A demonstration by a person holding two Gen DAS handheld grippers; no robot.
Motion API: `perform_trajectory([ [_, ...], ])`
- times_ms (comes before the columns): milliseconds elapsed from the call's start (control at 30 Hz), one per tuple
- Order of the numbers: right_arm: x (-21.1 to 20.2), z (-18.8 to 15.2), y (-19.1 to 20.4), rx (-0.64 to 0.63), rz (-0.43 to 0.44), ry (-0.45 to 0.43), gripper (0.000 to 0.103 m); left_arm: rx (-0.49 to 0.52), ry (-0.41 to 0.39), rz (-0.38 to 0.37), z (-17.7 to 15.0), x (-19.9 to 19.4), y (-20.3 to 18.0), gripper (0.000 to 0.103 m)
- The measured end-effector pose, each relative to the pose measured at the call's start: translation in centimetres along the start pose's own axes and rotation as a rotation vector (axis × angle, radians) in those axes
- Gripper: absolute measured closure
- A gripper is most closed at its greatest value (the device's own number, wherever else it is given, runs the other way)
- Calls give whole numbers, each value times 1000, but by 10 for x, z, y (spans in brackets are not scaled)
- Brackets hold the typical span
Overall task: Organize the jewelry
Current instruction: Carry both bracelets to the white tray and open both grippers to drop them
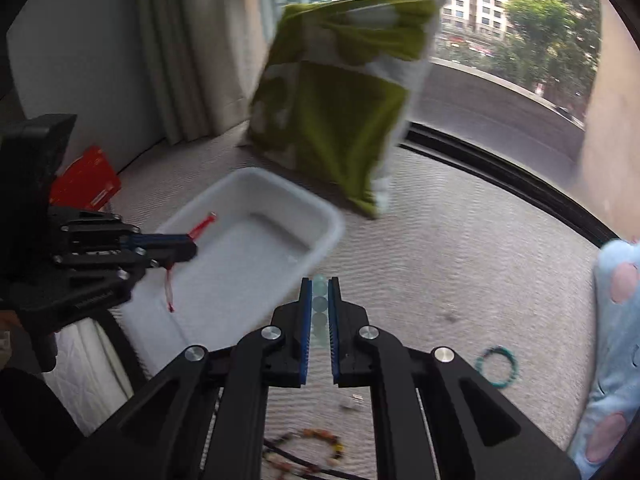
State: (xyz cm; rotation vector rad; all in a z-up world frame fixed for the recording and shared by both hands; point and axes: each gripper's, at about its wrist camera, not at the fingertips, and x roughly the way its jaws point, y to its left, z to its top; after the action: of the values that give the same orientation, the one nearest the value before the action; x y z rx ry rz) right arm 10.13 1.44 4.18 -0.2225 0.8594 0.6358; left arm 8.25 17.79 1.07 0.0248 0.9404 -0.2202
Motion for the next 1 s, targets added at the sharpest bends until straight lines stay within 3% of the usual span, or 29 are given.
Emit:
perform_trajectory([
  [300,37,7,59,-58,82,39,94,-36,36,4,-31,7,38,100],
  [767,64,2,82,-80,109,102,94,-29,84,-5,-50,17,50,99],
  [867,65,1,82,-75,103,105,93,-19,93,2,-53,18,48,81],
  [933,65,1,80,-69,106,100,93,-9,95,19,-54,18,46,44],
  [1000,61,1,79,-66,103,93,84,-5,84,28,-54,17,45,31],
])
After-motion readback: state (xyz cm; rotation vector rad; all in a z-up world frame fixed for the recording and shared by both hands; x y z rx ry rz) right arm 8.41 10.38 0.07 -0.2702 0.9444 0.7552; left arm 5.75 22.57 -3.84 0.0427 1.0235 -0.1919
